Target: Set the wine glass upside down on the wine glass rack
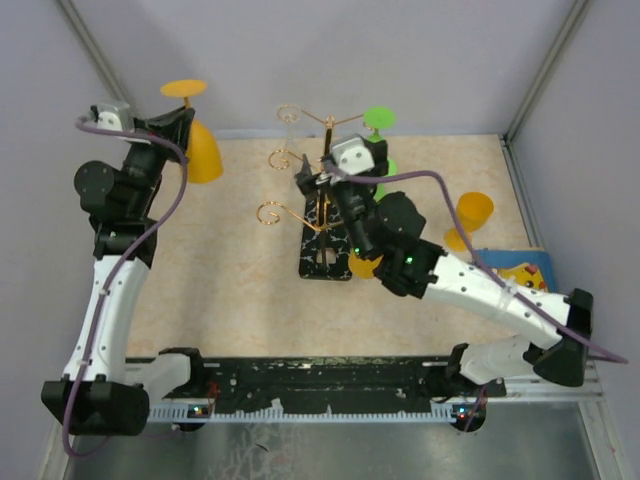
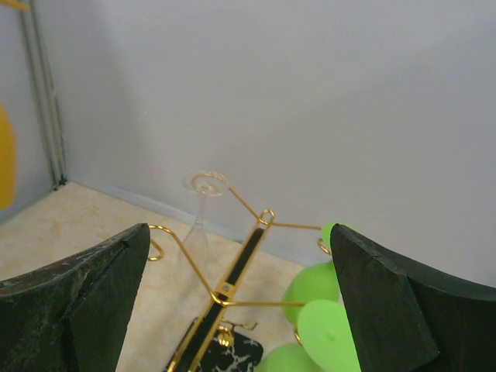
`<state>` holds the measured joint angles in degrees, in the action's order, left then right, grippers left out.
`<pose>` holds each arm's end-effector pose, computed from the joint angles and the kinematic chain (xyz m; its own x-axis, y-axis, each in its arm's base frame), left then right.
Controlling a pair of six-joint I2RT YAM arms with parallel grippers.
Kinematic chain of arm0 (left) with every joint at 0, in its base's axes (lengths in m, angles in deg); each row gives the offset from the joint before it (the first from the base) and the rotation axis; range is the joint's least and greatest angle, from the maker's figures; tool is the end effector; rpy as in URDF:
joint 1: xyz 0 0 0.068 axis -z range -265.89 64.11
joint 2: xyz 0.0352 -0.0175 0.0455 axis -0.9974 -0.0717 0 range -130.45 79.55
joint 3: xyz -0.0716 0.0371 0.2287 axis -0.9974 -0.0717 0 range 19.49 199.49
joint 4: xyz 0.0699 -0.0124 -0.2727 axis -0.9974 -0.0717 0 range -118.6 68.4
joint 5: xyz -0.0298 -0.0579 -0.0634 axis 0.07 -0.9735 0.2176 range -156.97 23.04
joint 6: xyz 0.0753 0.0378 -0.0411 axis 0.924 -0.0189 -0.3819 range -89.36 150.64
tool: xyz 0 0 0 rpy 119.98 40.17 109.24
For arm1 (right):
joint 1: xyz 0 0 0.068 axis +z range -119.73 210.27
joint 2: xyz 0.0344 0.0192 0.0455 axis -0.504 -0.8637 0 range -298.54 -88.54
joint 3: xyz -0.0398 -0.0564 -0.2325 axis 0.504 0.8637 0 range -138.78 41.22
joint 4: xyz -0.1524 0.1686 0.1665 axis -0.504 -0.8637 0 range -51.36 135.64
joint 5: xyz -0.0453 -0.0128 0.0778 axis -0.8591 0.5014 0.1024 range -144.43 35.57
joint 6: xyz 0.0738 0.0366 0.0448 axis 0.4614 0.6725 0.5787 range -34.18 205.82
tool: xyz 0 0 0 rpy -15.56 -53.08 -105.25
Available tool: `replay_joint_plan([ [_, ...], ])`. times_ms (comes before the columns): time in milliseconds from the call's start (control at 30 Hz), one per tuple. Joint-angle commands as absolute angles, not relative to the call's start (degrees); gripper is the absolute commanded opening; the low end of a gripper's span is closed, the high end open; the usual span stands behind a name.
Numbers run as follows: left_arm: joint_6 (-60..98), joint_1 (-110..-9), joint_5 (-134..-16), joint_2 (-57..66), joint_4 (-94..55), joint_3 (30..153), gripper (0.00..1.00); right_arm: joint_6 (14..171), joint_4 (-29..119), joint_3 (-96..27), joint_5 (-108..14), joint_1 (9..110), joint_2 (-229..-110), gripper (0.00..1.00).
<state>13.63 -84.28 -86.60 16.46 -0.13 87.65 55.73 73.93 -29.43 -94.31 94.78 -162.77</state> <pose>0.3115 -0.0371 0.4729 0.3316 -0.2850 -0.8993 0.4433 0.8886 -0.1182 0.2007 0.2952 0.4387 0.3773 -0.1026 -0.9204 -0.2922 0.9299 -0.2234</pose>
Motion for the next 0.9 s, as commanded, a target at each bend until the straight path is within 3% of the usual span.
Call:
replay_joint_plan([
  [0,25.31,-84.49,-83.04,19.35,1.94,79.77,0.0,68.12,55.43,-34.64,-97.73,91.31,-157.03,0.99],
  [300,23.0,-84.13,-92.2,20.37,21.63,64.48,0.0,75.9,39.87,-37.67,-98.46,88.49,-151.89,0.99],
  [533,24.74,-80.89,-97.82,19.07,37.15,55.42,0.0,75.86,39.96,-35.33,-99.34,87.83,-149.57,0.99],
  [867,25.79,-74.52,-98.35,12.35,46.29,52.08,0.0,75.24,40.78,-33.23,-99.52,87.4,-148.48,0.99],
])
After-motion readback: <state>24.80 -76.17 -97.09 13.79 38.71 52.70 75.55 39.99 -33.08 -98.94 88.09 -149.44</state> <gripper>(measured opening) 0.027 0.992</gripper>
